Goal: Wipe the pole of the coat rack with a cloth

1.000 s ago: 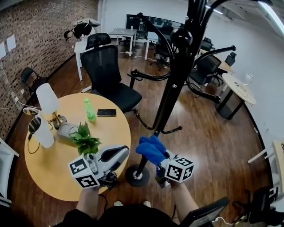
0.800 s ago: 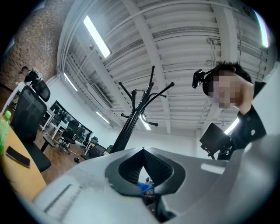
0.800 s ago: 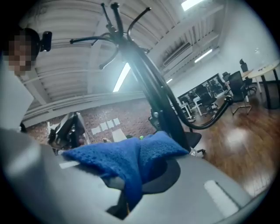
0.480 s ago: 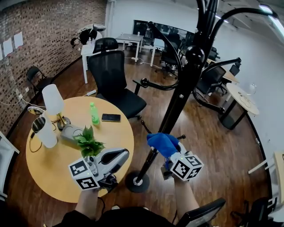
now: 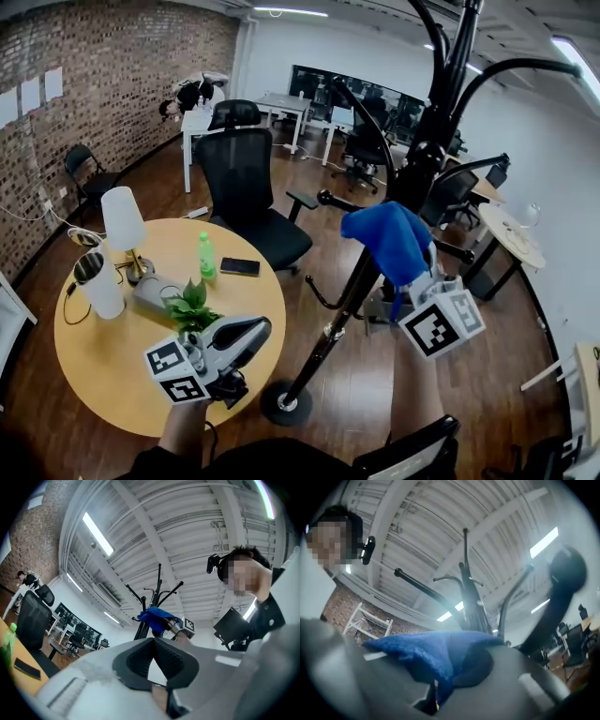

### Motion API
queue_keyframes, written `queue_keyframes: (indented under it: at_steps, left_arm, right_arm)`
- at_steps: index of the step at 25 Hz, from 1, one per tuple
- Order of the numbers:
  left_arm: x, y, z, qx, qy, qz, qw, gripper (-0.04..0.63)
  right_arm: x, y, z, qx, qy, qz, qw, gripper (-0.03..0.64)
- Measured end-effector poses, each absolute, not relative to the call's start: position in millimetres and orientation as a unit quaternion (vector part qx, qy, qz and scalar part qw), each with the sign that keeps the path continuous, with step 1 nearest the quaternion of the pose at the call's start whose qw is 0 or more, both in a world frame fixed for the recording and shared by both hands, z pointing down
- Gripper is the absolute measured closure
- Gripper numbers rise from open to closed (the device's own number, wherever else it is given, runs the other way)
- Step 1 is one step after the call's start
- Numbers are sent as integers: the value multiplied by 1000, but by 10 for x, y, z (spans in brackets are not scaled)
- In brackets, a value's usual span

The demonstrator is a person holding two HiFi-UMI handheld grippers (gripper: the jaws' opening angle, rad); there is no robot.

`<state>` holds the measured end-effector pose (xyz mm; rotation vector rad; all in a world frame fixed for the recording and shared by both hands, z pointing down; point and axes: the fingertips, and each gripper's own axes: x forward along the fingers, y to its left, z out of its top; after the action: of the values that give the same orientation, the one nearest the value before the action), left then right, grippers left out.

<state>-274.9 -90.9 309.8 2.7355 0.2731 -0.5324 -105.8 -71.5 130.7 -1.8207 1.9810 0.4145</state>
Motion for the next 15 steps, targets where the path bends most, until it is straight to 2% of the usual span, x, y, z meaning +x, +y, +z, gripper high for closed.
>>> queue_keyframes:
  at_steps: [4, 10, 15]
  left_arm:
    - [-2817, -944, 3011, 963, 92, -200, 154, 594]
    - [-2847, -982, 2986, 964, 89, -206, 144, 594]
    - [-2837, -966, 2953, 964, 88, -208, 141, 594]
  right_arm:
    - [-1470, -477, 711, -611, 729, 225, 209, 591]
    - [-2209, -47, 332, -525, 761, 325, 197, 591]
    - [-1888, -107, 409, -569, 733, 320, 191, 591]
